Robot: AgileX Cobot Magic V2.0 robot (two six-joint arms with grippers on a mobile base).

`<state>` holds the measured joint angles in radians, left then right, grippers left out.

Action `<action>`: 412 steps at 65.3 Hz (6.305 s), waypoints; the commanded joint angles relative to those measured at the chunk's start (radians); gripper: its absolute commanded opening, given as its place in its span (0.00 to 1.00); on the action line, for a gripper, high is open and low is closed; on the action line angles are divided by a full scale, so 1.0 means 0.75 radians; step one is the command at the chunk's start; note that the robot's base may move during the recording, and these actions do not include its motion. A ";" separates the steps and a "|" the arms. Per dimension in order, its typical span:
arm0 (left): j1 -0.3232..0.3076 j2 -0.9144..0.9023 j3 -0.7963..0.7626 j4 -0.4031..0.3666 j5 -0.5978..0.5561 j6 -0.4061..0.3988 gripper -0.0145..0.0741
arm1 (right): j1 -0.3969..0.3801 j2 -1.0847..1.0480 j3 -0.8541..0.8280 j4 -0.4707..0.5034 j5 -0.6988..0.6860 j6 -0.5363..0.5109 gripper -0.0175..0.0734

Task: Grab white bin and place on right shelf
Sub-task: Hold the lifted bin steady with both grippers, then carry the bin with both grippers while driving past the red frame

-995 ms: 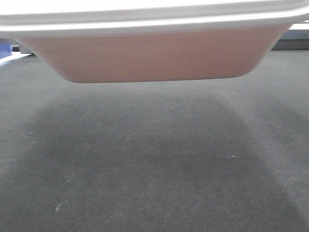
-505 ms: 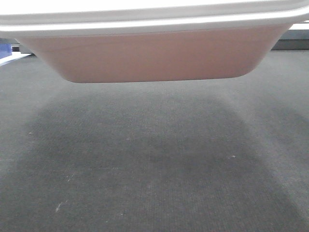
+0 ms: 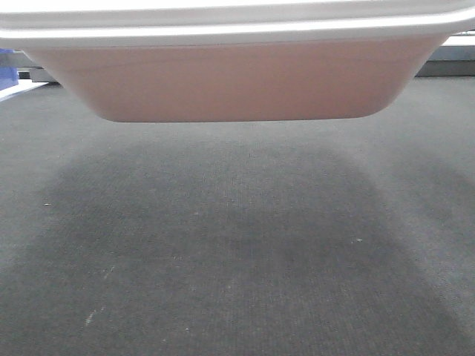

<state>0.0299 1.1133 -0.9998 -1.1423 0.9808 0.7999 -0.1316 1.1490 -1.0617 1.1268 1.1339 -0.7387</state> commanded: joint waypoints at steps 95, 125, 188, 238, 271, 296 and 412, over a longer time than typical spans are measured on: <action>-0.028 -0.034 -0.038 -0.257 0.142 0.021 0.31 | 0.022 -0.044 -0.048 0.215 0.187 -0.007 0.59; -0.028 -0.034 -0.038 -0.257 0.142 0.021 0.31 | 0.022 -0.044 -0.048 0.215 0.187 -0.007 0.59; -0.028 -0.034 -0.038 -0.257 0.152 0.021 0.31 | 0.022 -0.044 -0.048 0.215 0.182 -0.007 0.59; -0.028 -0.034 -0.038 -0.257 0.152 0.021 0.31 | 0.022 -0.044 -0.048 0.215 0.182 -0.007 0.59; -0.028 -0.034 -0.038 -0.257 0.152 0.021 0.31 | 0.022 -0.044 -0.048 0.215 0.182 -0.007 0.59; -0.028 -0.034 -0.038 -0.257 0.152 0.021 0.31 | 0.022 -0.044 -0.048 0.215 0.182 -0.007 0.59; -0.028 -0.034 -0.038 -0.257 0.152 0.021 0.31 | 0.022 -0.044 -0.048 0.215 0.182 -0.007 0.59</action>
<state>0.0320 1.1133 -0.9998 -1.1452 0.9913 0.8124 -0.1316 1.1436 -1.0617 1.1166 1.1339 -0.7374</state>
